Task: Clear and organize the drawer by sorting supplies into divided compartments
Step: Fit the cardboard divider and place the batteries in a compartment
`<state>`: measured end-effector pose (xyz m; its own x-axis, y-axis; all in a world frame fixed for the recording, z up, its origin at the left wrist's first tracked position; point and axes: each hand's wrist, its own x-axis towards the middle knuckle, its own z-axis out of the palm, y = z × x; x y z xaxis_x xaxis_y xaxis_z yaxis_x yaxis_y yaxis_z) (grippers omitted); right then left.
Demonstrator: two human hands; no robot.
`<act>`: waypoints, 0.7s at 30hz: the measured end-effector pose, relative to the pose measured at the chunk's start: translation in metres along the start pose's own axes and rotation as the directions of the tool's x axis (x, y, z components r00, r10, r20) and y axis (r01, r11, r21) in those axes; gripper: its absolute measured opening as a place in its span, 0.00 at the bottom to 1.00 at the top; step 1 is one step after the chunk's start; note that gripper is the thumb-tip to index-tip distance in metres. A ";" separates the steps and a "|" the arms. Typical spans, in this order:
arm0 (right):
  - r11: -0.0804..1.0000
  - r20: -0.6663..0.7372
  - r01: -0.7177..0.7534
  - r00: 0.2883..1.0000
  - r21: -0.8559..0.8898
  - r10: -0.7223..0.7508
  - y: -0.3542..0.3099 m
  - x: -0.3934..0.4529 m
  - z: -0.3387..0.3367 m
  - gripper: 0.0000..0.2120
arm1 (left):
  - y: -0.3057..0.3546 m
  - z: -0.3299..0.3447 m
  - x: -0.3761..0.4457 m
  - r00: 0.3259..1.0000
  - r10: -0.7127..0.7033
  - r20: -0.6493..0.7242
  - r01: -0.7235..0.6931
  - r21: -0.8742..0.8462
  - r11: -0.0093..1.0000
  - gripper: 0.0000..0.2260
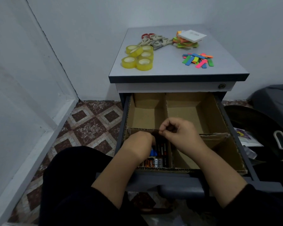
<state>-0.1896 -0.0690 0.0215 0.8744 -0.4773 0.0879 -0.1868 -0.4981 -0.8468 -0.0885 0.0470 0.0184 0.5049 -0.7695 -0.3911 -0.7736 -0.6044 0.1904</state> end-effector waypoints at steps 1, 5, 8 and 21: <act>1.000 -0.002 -0.002 1.000 0.009 0.002 0.000 0.000 0.000 0.09 | 0.001 0.000 0.002 0.998 -0.007 0.061 0.006 0.013 1.000 0.21; 1.000 -0.056 0.013 0.998 0.012 -0.012 0.000 -0.001 0.000 0.11 | 0.000 0.002 0.001 1.000 0.000 0.024 0.001 -0.047 0.999 0.18; 0.993 -0.133 0.073 0.987 -0.093 -0.085 0.001 -0.001 -0.002 0.12 | -0.002 0.004 -0.005 0.983 0.013 -0.185 -0.037 -0.126 0.991 0.12; 0.763 0.123 -0.006 0.986 -0.646 0.112 -0.012 -0.006 -0.002 0.13 | 0.006 0.008 -0.025 0.964 0.007 -0.264 -0.068 -0.222 0.973 0.12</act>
<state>-0.1938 -0.0616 0.0320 0.8963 -0.4375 -0.0721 -0.4372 -0.8450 -0.3080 -0.1093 0.0646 0.0220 0.5827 -0.8009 -0.1380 -0.7018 -0.5815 0.4116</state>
